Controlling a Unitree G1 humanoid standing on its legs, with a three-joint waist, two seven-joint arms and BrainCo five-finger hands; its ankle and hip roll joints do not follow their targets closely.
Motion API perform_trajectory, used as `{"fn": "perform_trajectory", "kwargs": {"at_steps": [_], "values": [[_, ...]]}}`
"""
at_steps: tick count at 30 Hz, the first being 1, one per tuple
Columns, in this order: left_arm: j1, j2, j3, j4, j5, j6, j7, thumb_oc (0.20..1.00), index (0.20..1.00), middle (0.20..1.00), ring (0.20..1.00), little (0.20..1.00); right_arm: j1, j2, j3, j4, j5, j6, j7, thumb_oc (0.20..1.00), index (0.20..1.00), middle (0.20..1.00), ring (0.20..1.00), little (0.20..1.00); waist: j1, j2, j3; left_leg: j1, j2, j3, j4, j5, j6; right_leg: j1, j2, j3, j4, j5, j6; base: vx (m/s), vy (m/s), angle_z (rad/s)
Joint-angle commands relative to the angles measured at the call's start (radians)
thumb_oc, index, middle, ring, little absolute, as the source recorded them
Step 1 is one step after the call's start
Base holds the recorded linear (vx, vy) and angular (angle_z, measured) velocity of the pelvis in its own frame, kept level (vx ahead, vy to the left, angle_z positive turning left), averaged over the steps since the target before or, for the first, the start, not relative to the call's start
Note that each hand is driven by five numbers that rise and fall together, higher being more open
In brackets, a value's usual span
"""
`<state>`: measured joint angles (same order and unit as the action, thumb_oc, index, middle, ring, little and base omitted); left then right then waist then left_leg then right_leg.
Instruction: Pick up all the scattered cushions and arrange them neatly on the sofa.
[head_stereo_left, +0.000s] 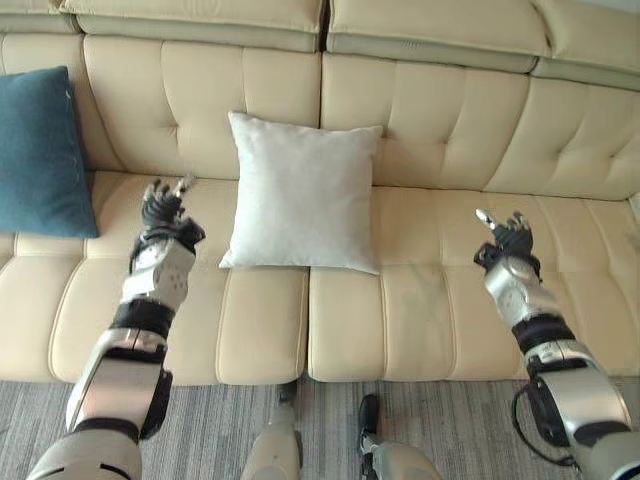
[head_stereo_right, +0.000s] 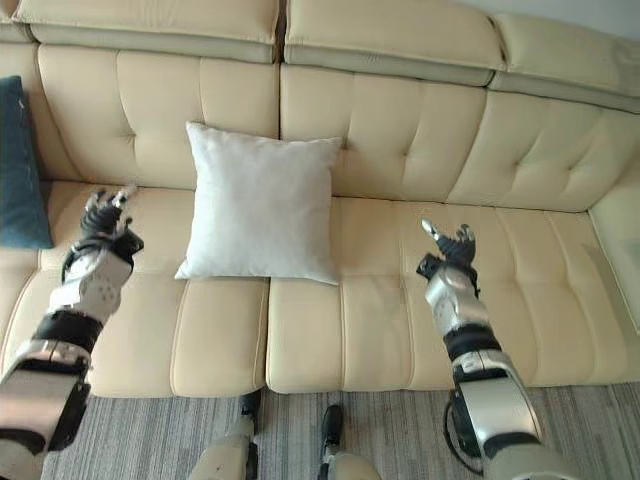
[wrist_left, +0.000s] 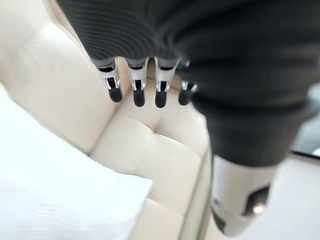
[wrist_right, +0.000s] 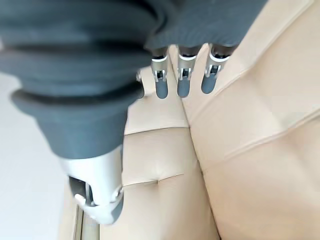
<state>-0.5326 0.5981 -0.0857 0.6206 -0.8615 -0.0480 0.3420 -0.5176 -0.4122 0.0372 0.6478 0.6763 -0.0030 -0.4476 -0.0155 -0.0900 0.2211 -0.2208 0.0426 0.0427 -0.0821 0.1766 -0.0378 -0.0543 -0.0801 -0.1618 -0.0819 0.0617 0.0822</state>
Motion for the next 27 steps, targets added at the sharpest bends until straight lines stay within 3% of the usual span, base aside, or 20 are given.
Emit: {"fn": "perform_trajectory", "kwargs": {"at_steps": [1, 3, 5, 12, 19, 23, 27], "values": [[0.092, 0.038, 0.046, -0.028, 0.237, -0.039, -0.037, 1.0, 1.0, 1.0, 1.0, 1.0, 0.102, -0.078, -0.005, -0.06, -0.157, -0.043, 0.075, 1.0, 1.0, 1.0, 1.0, 1.0, 0.011, 0.008, -0.108, 0.127, -0.025, 0.025, -0.005, -0.195, -0.004, -0.032, -0.041, 0.02, 0.013, -0.036, 0.069, 0.04, 0.017, -0.07], [0.161, 0.035, 0.063, -0.08, 0.301, -0.033, -0.05, 1.0, 1.0, 1.0, 1.0, 1.0, 0.161, -0.084, -0.01, -0.116, -0.224, -0.039, 0.097, 1.0, 1.0, 1.0, 1.0, 1.0, 0.011, 0.007, -0.117, 0.136, -0.025, 0.027, -0.005, -0.198, -0.003, -0.021, -0.042, 0.021, 0.011, -0.035, 0.07, 0.03, 0.012, -0.09], [0.366, 0.01, 0.126, -0.193, 0.416, -0.02, -0.116, 1.0, 1.0, 1.0, 1.0, 1.0, 0.31, -0.124, -0.056, -0.236, -0.426, -0.006, 0.149, 1.0, 1.0, 1.0, 1.0, 1.0, 0.009, 0.011, -0.13, 0.158, -0.026, 0.024, -0.005, -0.203, 0.003, 0.001, -0.047, 0.02, 0.011, -0.037, 0.074, 0.03, 0.051, -0.12], [0.605, -0.123, 0.16, -0.215, 0.553, 0.031, -0.193, 1.0, 1.0, 1.0, 1.0, 1.0, 0.485, -0.047, -0.097, -0.25, -0.594, 0.031, 0.233, 1.0, 1.0, 1.0, 1.0, 1.0, 0.004, 0.011, -0.148, 0.19, -0.035, 0.027, -0.005, -0.212, 0.021, 0.024, -0.058, 0.026, 0.029, -0.038, 0.082, -0.02, 0.06, -0.02], [0.589, -0.194, 0.117, -0.175, 0.634, 0.034, -0.157, 1.0, 1.0, 1.0, 1.0, 1.0, 0.496, 0.015, -0.056, -0.222, -0.627, 0.026, 0.219, 1.0, 1.0, 1.0, 1.0, 1.0, -0.002, 0.009, -0.099, 0.17, -0.034, 0.051, -0.005, -0.191, 0.036, -0.044, -0.057, 0.04, 0.119, -0.019, 0.094, -0.15, 0.025, -0.06], [0.6, -0.196, 0.106, -0.19, 0.639, 0.028, -0.156, 1.0, 1.0, 1.0, 1.0, 1.0, 0.492, 0.023, -0.041, -0.225, -0.608, 0.013, 0.225, 1.0, 1.0, 1.0, 1.0, 1.0, 0.012, 0.029, -0.084, 0.143, -0.015, 0.095, -0.005, -0.166, 0.045, -0.033, -0.036, 0.053, 0.275, -0.117, 0.07, -0.22, 0.005, -0.29], [0.615, -0.207, 0.105, -0.193, 0.619, 0.025, -0.149, 1.0, 1.0, 1.0, 1.0, 1.0, 0.489, 0.027, -0.032, -0.209, -0.603, 0.015, 0.22, 1.0, 1.0, 1.0, 1.0, 1.0, 0.041, 0.012, -0.113, 0.114, -0.02, 0.138, 0.003, -0.15, 0.043, 0.066, -0.033, 0.051, 0.19, -0.152, 0.068, -0.16, -0.064, -0.24]]}}
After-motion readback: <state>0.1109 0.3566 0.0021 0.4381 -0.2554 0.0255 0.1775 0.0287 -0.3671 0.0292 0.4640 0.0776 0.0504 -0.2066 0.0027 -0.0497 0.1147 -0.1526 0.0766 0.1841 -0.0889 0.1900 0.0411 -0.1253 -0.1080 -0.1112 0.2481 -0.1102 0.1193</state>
